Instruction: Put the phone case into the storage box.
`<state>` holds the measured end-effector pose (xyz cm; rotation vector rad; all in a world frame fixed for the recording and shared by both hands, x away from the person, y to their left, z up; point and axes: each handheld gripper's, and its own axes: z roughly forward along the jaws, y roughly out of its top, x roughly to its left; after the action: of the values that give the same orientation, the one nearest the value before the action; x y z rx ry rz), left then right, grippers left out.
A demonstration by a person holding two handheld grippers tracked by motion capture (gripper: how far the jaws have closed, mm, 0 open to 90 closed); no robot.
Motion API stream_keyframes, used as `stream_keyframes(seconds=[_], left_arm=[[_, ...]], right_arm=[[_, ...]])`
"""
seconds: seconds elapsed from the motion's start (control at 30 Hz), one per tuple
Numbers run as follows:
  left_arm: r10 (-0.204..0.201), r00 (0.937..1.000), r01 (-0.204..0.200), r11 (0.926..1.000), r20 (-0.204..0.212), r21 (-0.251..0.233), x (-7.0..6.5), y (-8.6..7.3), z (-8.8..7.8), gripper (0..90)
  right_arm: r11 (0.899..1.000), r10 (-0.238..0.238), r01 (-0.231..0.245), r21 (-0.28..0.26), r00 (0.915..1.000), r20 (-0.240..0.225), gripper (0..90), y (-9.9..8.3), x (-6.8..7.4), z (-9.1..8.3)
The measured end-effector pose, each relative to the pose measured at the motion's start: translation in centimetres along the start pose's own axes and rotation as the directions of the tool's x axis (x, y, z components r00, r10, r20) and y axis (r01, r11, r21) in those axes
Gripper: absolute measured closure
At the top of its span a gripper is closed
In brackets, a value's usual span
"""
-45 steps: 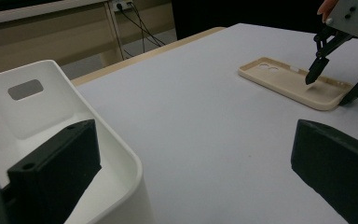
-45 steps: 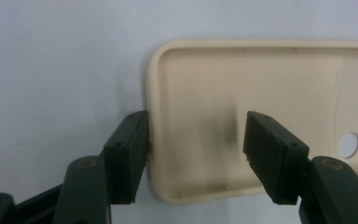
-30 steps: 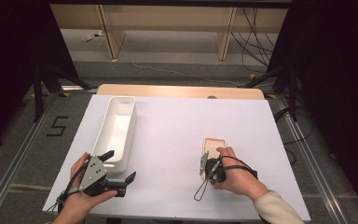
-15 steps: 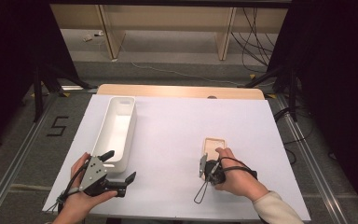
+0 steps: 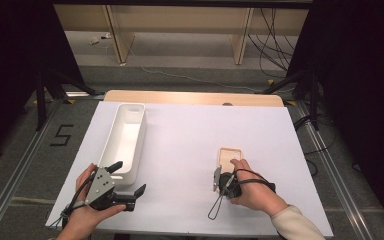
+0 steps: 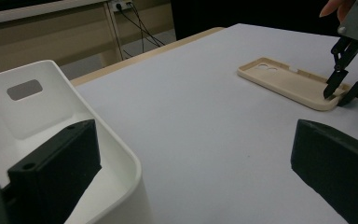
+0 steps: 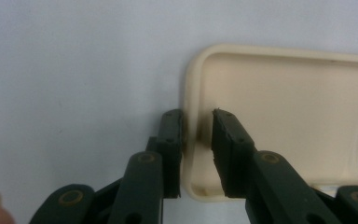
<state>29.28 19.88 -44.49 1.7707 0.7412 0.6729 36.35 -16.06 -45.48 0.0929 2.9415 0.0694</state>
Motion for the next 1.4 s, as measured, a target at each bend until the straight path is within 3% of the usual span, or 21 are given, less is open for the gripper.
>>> stream_keyframes(seconds=[0.07,0.13,0.27,0.33,0.53,0.63,0.8,0.9,1.4], left_arm=[[0.001,1.0,-0.001,1.0,0.001,0.0,0.0,0.0,0.0,1.2],[0.001,1.0,-0.001,1.0,0.003,0.002,-0.05,0.0,0.01,1.2],[0.0,1.0,0.0,1.0,0.003,0.001,-0.05,0.0,0.02,1.2],[0.001,1.0,-0.001,1.0,0.004,0.001,-0.05,0.0,0.02,1.2],[0.0,1.0,0.0,1.0,0.006,0.002,-0.08,-0.01,0.02,1.2],[0.0,1.0,0.0,1.0,0.005,0.0,-0.07,0.0,0.02,1.2],[0.001,1.0,-0.001,1.0,0.004,0.001,-0.08,0.0,0.01,1.2],[0.001,1.0,-0.001,1.0,0.005,0.001,-0.08,0.0,0.01,1.2],[0.003,1.0,-0.003,1.0,0.007,-0.006,-0.09,0.02,0.04,1.2]], right_arm=[[1.0,-0.014,0.014,0.002,0.9999,0.009,75.0,0.03,0.0,0.03],[1.0,0.001,-0.001,0.012,1.0,0.008,75.5,0.11,0.18,-0.02],[0.999,-0.04,0.04,0.012,0.9991,0.015,76.6,0.14,0.04,0.05],[1.0,-0.012,0.012,0.022,0.9998,0.014,77.0,0.24,0.33,-0.02],[1.0,0.002,-0.002,0.023,0.9999,0.011,77.8,0.29,0.4,-0.02],[0.999,-0.036,0.035,0.022,0.9992,0.017,78.3,0.26,0.16,0.03],[0.999,-0.026,0.025,0.03,0.9995,0.02,79.1,0.33,0.31,-0.03],[0.998,-0.052,0.052,0.025,0.9984,0.022,79.4,0.32,0.16,0.03],[0.999,-0.028,0.028,0.03,0.9994,0.018,80.5,0.4,0.39,-0.04]])
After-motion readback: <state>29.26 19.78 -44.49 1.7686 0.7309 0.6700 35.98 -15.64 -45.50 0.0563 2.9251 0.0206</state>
